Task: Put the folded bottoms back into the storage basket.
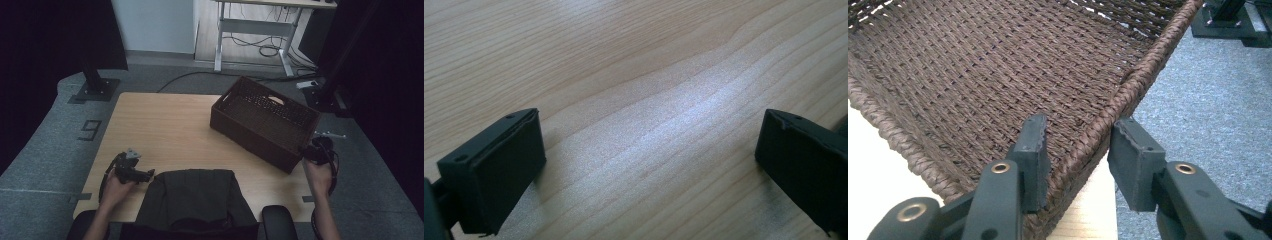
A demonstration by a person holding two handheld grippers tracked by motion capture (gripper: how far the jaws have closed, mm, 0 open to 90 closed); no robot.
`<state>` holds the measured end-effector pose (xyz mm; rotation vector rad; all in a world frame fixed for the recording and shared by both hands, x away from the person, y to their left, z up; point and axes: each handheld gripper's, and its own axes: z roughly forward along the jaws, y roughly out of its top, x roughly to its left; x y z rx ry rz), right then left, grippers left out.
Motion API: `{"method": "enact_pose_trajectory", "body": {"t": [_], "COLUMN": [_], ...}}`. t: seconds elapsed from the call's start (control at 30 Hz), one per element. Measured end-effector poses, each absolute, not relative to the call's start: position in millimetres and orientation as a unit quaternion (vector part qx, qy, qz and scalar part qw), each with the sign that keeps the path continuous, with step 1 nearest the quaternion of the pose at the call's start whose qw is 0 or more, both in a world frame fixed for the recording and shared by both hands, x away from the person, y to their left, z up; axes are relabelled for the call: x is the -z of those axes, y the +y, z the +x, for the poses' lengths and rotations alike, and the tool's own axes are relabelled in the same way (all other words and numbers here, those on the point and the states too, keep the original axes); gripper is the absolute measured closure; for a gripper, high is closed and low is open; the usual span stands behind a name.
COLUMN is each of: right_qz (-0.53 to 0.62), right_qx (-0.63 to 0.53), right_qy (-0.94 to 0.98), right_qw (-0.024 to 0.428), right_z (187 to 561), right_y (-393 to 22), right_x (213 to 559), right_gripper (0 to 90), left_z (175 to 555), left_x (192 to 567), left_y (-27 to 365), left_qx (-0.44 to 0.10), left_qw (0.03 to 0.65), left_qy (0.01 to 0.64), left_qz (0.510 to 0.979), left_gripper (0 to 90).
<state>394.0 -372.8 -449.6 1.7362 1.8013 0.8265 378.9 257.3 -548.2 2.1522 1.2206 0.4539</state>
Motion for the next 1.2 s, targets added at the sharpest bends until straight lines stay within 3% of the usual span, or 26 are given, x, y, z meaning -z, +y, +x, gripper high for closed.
{"method": "enact_pose_trajectory", "body": {"t": [1.2], "right_qz": [0.574], "right_qx": [-0.317], "right_qy": [0.719], "right_qw": [0.232], "right_z": [419.7], "right_y": [-299.6], "right_x": [449.0], "right_gripper": [63.1], "left_z": [378.9], "left_x": [548.2], "left_y": [257.4], "left_qx": [-0.171], "left_qw": [0.308], "left_qy": [0.462], "left_qz": [0.814], "left_gripper": [0.0]}}
